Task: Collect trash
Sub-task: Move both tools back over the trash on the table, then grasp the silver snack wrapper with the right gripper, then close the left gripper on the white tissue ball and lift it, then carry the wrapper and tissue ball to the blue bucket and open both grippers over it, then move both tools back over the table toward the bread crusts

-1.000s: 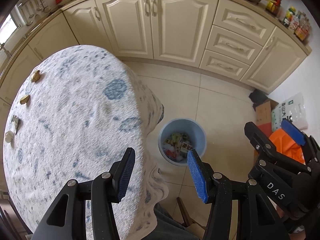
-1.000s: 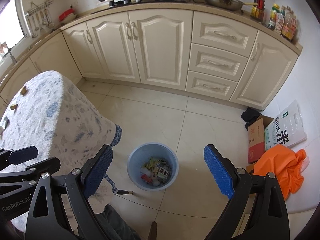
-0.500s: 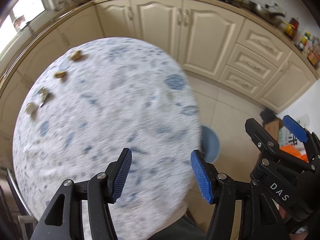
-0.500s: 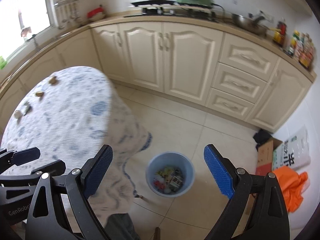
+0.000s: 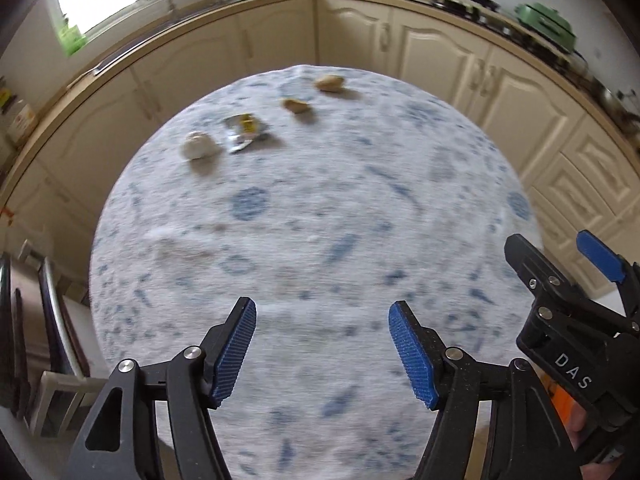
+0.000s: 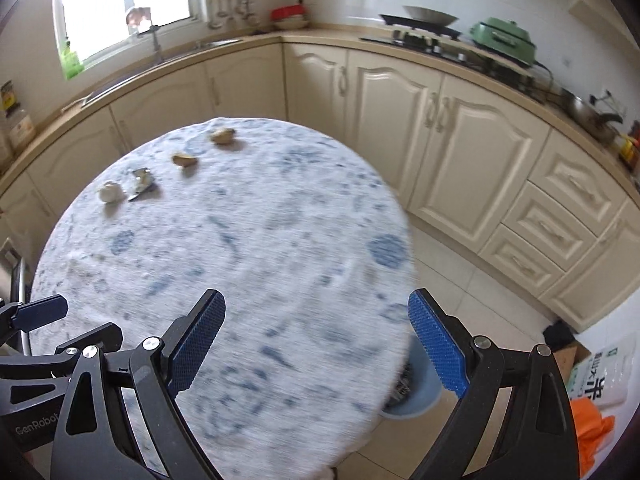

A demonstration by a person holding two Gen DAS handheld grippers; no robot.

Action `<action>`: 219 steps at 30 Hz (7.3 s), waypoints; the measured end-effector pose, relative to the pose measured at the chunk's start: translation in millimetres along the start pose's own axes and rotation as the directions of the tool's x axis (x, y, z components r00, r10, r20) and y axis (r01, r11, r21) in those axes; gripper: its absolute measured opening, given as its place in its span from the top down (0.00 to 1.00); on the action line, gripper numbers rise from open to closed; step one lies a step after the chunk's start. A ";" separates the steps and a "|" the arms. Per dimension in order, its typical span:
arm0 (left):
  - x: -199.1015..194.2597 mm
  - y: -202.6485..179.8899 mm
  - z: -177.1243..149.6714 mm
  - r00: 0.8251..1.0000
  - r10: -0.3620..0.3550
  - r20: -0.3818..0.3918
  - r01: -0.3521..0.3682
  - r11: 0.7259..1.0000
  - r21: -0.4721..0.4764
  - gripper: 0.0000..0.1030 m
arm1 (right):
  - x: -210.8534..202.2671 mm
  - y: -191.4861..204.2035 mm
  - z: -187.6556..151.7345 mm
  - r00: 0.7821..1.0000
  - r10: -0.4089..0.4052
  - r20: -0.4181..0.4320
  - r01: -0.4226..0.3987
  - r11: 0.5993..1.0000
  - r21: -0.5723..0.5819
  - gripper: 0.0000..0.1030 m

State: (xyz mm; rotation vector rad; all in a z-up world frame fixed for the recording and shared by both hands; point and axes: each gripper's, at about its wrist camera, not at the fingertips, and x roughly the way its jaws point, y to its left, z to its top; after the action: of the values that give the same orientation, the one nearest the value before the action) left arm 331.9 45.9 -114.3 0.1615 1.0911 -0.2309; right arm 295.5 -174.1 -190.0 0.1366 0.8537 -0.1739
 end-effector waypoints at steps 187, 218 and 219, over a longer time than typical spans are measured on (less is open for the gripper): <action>141.5 -357.8 53.7 0.968 -0.148 -0.205 0.225 0.873 0.433 0.20 | 30.7 -320.5 -102.9 0.961 -0.064 -0.270 0.183 0.877 0.443 0.88; 131.7 -283.0 77.5 0.967 -0.167 -0.195 0.221 0.926 0.307 0.17 | 65.0 -276.4 -65.5 0.931 -0.150 -0.332 0.284 0.870 0.402 0.19; 131.7 -283.1 77.8 0.966 -0.167 -0.195 0.222 0.926 0.306 0.17 | 63.5 -276.8 -66.5 0.931 -0.155 -0.331 0.288 0.870 0.401 0.19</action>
State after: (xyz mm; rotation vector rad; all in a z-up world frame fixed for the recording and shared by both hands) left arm 382.0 -259.9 -201.0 0.3744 1.2304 -0.5883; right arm 230.2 -438.2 -295.2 0.5041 1.1131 -0.5827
